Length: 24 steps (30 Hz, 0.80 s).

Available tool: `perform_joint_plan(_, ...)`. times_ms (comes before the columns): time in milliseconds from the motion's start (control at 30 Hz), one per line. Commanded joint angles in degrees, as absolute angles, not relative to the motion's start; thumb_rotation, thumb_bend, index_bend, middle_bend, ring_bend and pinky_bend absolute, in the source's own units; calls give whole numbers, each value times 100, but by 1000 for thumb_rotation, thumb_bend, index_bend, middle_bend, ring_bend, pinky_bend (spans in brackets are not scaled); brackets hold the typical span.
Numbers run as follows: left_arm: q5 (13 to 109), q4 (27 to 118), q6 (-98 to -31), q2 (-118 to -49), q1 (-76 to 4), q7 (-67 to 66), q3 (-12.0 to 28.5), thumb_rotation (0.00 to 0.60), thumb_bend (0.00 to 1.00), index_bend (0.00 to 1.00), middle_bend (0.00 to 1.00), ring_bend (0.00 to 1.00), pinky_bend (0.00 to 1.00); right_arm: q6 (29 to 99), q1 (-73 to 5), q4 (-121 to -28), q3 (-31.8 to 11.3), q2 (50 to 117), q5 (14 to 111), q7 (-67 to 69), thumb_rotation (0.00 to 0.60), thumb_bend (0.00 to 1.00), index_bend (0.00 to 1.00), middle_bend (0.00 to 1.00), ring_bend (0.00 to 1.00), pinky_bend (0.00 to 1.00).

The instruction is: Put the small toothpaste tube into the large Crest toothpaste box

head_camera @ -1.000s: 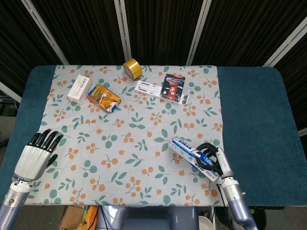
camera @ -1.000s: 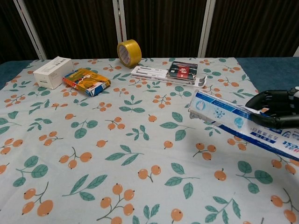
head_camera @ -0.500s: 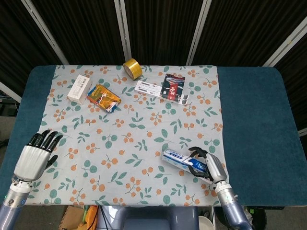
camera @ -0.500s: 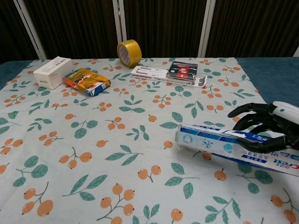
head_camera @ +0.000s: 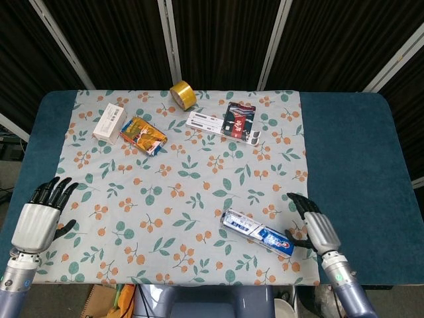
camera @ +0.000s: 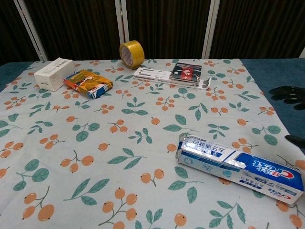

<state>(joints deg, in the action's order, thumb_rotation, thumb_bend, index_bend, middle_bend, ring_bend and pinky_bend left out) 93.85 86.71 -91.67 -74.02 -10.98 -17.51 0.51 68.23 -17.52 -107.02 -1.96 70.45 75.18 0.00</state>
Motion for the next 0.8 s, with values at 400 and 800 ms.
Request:
perform_joint_plan(400,9106,9210,-9370,-6957,-632,-1262,-14,600,15,22,0,2,96,9104,-468,-9192,28,6300,8518,-454,600,390,0,33,0,13)
perform_joint_plan(800,9058,9110,-9231,-7045,-616,-1190,66,600,16,11,0,2,96,8803,-438,-9221,-78,6337,8379,-193,600,390,0,33,0,0)
